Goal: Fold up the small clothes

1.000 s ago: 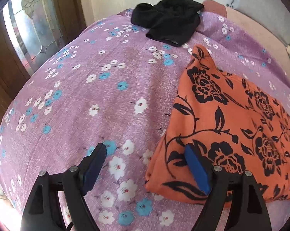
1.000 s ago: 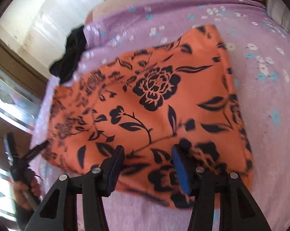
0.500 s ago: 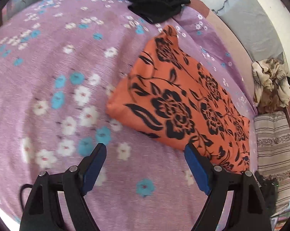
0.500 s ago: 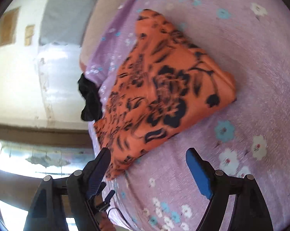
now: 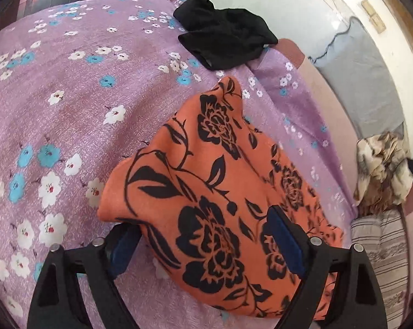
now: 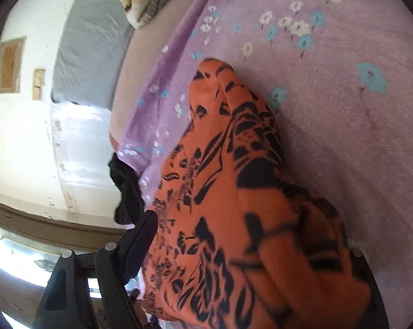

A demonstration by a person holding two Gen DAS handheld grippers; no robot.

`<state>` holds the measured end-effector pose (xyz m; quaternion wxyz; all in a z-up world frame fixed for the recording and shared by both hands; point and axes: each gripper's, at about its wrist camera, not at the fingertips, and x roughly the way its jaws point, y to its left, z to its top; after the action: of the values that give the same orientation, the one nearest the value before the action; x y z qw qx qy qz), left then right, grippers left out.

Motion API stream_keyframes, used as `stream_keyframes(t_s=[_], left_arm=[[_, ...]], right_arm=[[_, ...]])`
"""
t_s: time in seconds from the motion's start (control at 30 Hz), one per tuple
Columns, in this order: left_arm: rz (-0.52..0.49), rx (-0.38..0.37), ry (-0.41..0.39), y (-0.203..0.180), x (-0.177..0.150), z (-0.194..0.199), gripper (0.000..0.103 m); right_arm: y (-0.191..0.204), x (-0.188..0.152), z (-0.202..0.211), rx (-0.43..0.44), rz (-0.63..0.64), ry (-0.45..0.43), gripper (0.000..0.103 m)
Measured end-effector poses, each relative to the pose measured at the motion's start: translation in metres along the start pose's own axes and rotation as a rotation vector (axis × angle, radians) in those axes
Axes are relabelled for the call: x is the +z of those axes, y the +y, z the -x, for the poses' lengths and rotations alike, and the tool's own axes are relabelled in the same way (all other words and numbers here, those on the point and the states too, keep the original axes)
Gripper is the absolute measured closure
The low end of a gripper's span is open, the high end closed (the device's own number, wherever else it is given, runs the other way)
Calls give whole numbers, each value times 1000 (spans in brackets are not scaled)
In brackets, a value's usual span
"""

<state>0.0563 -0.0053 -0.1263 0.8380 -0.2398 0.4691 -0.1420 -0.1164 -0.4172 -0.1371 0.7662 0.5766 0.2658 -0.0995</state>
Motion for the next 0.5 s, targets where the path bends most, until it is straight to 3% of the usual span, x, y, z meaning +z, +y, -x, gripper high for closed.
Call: stream_keyframes(t_s=[0.07,0.1,0.13,0.17,0.27,0.5], left_arm=[[-8,56,1,4,2,-4,54],[-7,67,4,6,4,-8,61],[5,53,6,9,5,-10,67],[23,39,3,10,7,-11,71],[20,11,-17,10,8,-8,78],[-34,-84,-80,4,1,46,81]], right_arm=[[8,-3,-5,-18,67,-8,30],[7,-4,-7,-19,74,4,37],[2,-3,-11,-15,61,31,66],[-4,-2,-13,-11,38,48,76],[9,-5,-6,-21,120,12,80],[43,-18,35,32,304,-78,83]])
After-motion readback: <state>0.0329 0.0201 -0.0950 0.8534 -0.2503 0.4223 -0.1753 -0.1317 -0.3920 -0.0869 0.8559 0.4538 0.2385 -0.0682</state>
